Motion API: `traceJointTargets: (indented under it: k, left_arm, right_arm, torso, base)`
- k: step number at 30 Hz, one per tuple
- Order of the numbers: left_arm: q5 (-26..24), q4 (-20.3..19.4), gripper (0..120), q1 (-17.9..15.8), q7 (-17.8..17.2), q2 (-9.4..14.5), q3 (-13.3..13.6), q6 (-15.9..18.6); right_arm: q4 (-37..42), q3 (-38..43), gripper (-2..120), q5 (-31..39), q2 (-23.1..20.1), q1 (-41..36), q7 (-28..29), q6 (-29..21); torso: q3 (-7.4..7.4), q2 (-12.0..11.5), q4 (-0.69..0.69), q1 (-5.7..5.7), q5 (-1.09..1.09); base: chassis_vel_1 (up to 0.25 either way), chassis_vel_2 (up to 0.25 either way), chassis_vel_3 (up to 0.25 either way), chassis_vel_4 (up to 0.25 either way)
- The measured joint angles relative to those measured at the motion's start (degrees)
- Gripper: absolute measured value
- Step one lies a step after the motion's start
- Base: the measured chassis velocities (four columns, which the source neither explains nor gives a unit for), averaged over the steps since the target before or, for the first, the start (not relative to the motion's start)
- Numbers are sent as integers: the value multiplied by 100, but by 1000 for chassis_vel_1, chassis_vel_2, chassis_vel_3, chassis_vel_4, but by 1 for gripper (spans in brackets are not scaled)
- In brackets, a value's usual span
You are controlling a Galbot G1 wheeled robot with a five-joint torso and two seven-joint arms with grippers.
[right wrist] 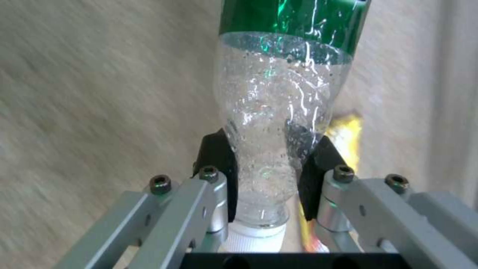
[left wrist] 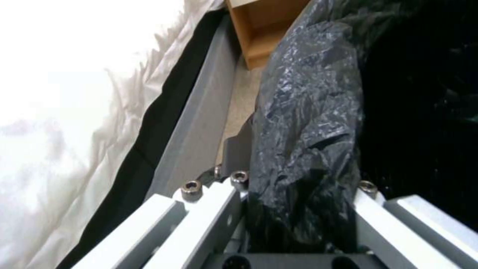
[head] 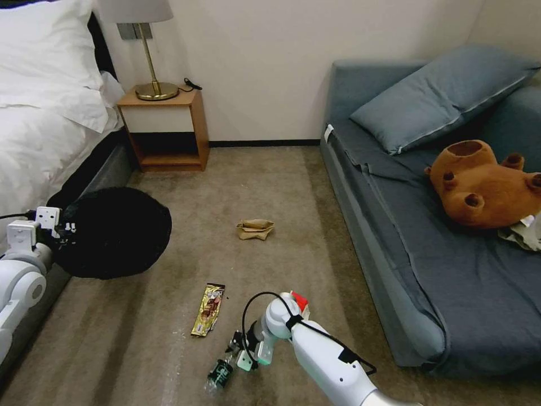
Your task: Pick up the trash bin, then pick up the garbage on the floor and place it into the trash bin.
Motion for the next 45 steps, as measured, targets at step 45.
traceJointTargets:
  k: [45]
  left_arm:
    - [461, 109, 3, -689, 321, -1428, 1286, -792]
  right_arm:
    - [2108, -1366, 19, 10544, -1397, 2779, 1522, -4007]
  torso:
    - [-1, 3, 5, 0, -5]
  base:
    - [0, 0, 0, 0]
